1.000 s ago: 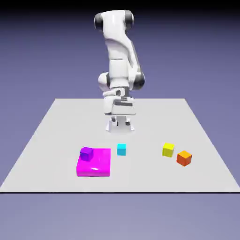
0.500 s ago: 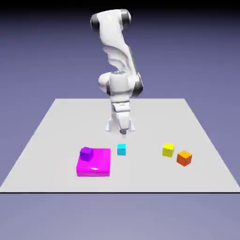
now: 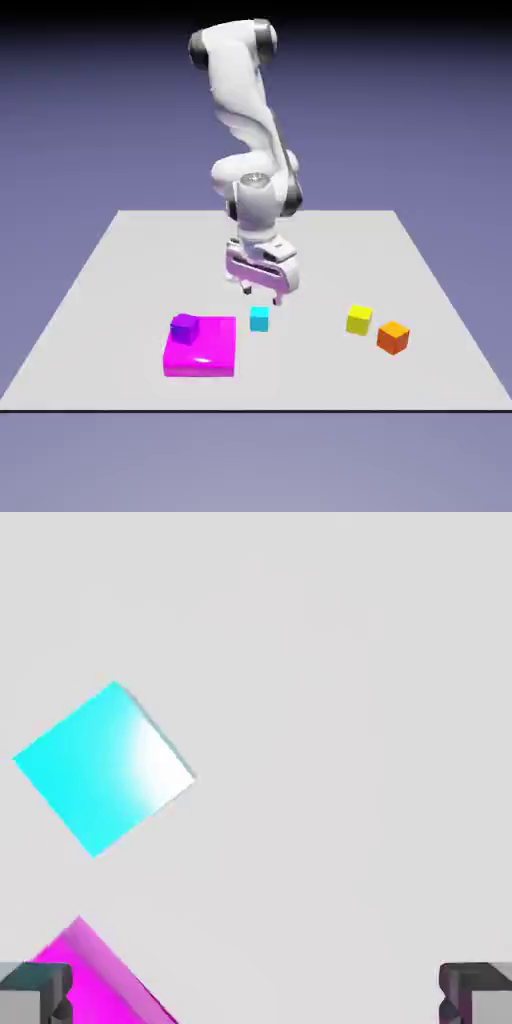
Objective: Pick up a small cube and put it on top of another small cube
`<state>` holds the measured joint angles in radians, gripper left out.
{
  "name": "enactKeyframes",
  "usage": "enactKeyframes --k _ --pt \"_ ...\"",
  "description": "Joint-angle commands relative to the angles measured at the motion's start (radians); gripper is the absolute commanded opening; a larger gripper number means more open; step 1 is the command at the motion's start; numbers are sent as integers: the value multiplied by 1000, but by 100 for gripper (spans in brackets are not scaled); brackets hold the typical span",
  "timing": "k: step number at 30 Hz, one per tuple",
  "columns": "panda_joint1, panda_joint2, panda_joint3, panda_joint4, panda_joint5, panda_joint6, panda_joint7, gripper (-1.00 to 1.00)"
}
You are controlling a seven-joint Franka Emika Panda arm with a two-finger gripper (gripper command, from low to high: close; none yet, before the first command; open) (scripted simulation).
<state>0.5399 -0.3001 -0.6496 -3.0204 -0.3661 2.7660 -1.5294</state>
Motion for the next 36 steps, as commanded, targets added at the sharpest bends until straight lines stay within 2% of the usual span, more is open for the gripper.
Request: enactKeyframes --k 1,12,36 --pt "10 5 -12 -4 -7 -5 -44 0" --pt "107 55 -131 -43 -74 -55 -459 0" --pt "45 420 264 29 969 175 -1171 0"
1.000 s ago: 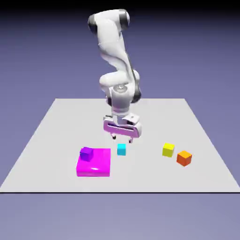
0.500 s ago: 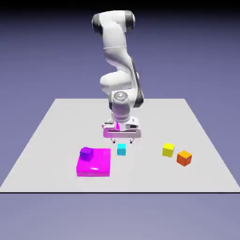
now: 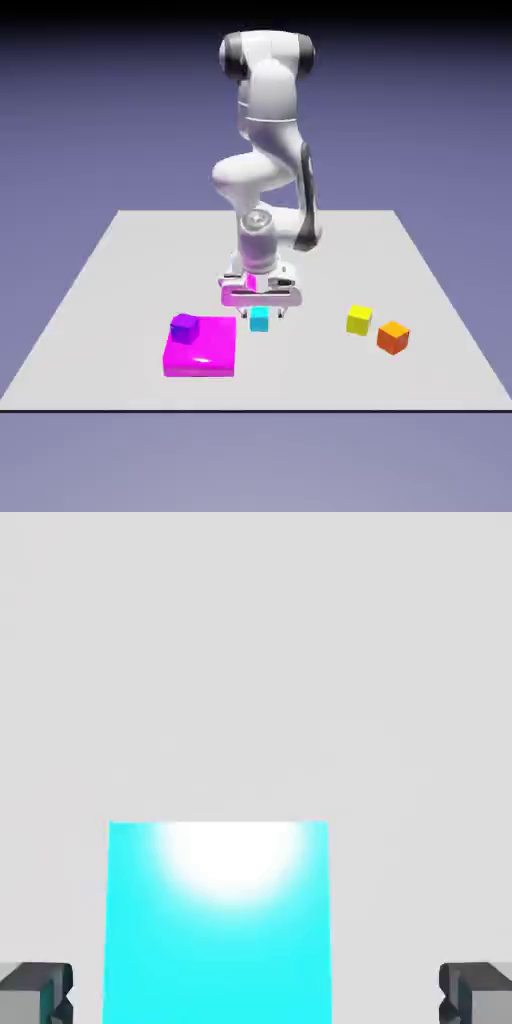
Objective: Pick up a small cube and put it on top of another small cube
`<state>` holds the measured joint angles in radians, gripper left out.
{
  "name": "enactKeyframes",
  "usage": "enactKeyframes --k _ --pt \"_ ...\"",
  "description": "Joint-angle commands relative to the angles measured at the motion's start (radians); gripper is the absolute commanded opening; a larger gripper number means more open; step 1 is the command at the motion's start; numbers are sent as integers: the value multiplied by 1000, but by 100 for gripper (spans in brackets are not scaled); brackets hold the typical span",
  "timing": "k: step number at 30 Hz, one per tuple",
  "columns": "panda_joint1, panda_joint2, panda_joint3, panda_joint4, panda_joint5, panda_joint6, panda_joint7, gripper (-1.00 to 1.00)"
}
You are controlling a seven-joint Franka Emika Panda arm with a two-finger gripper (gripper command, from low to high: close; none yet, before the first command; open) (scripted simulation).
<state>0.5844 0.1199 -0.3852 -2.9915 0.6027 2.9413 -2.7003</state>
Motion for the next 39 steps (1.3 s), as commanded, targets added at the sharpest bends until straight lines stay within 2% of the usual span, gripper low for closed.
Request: enactKeyframes --k 1,7,8,39 --pt "-3 15 17 3 44 10 -30 0" --pt "-17 100 108 19 284 63 -194 0" --pt "-17 100 108 20 285 63 -194 -100" --pt "61 -357 -387 -70 -1019 -225 695 -100"
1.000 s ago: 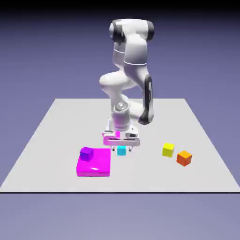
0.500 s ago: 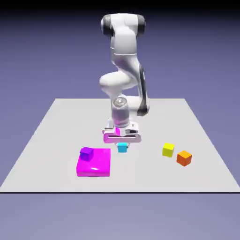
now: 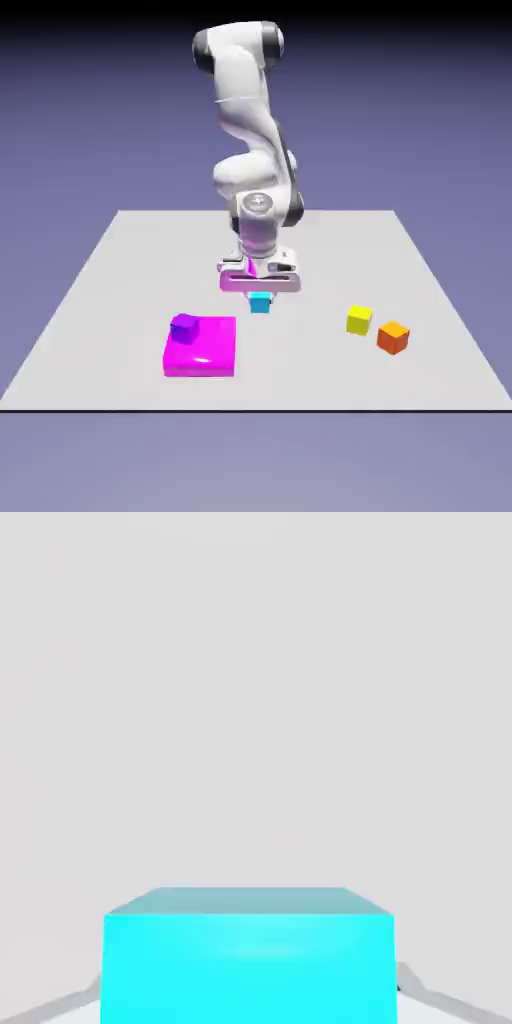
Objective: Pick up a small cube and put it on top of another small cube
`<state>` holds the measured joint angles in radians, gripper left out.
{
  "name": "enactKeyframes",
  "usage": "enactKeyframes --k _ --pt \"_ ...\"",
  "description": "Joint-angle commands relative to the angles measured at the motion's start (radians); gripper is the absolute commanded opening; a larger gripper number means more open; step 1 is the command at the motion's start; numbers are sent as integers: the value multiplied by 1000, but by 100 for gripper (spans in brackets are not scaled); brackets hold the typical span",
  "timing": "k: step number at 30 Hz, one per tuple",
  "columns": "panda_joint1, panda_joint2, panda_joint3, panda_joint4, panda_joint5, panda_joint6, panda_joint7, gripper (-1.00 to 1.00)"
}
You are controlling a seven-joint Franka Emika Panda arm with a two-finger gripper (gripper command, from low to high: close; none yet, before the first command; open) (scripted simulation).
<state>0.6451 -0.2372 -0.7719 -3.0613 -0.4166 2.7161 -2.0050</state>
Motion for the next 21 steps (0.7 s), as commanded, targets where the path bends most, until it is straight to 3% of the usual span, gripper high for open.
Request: enactKeyframes --k 1,21 --pt "6 1 7 14 -11 -12 16 -100" --pt "182 399 717 688 516 -308 7 -100"
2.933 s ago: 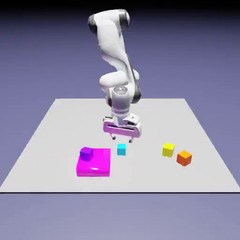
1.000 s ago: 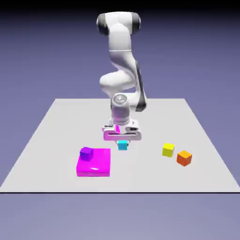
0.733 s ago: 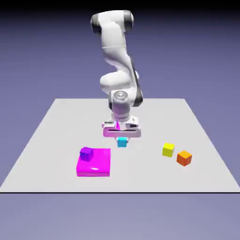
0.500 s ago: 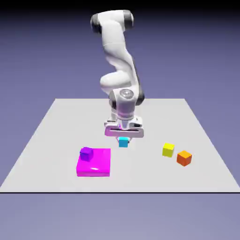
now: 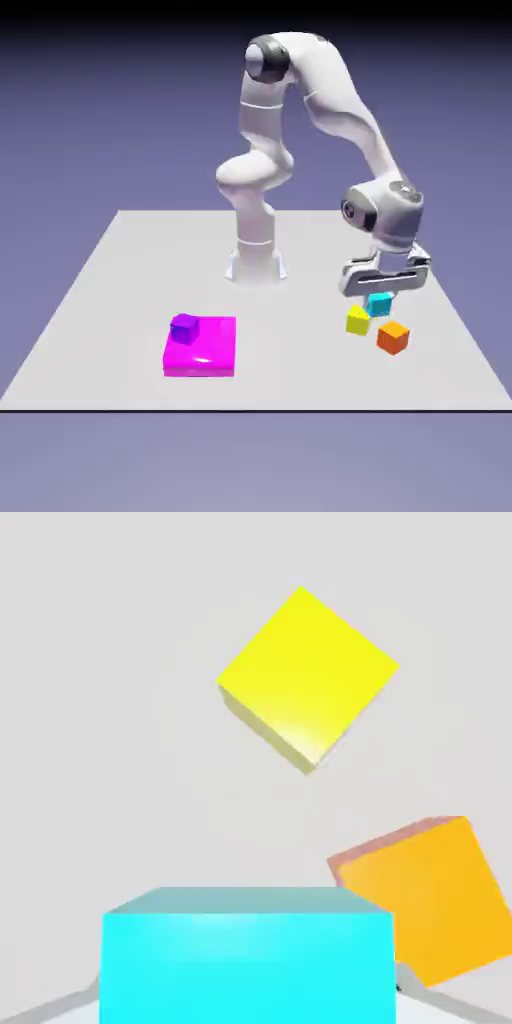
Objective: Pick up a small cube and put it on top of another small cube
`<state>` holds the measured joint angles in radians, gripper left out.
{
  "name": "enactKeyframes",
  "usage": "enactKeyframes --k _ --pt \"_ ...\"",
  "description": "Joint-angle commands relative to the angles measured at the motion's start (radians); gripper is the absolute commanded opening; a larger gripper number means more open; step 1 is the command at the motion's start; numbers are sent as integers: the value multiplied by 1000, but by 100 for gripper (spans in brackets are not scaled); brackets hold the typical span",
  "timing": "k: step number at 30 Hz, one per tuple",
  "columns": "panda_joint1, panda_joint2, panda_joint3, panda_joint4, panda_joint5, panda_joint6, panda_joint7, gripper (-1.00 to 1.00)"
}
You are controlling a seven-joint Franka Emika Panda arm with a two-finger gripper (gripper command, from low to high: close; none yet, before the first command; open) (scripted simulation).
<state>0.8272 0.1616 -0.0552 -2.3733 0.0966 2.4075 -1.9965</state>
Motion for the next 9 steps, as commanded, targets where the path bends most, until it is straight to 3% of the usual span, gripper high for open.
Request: enactKeyframes --k 1,6,7,9 --pt "0 0 0 0 3 0 -2 -100" --pt "-7 155 20 -18 35 173 -26 -100" --pt "-7 155 20 -18 35 173 -26 100" --pt "-6 119 16 -14 28 133 -21 100"
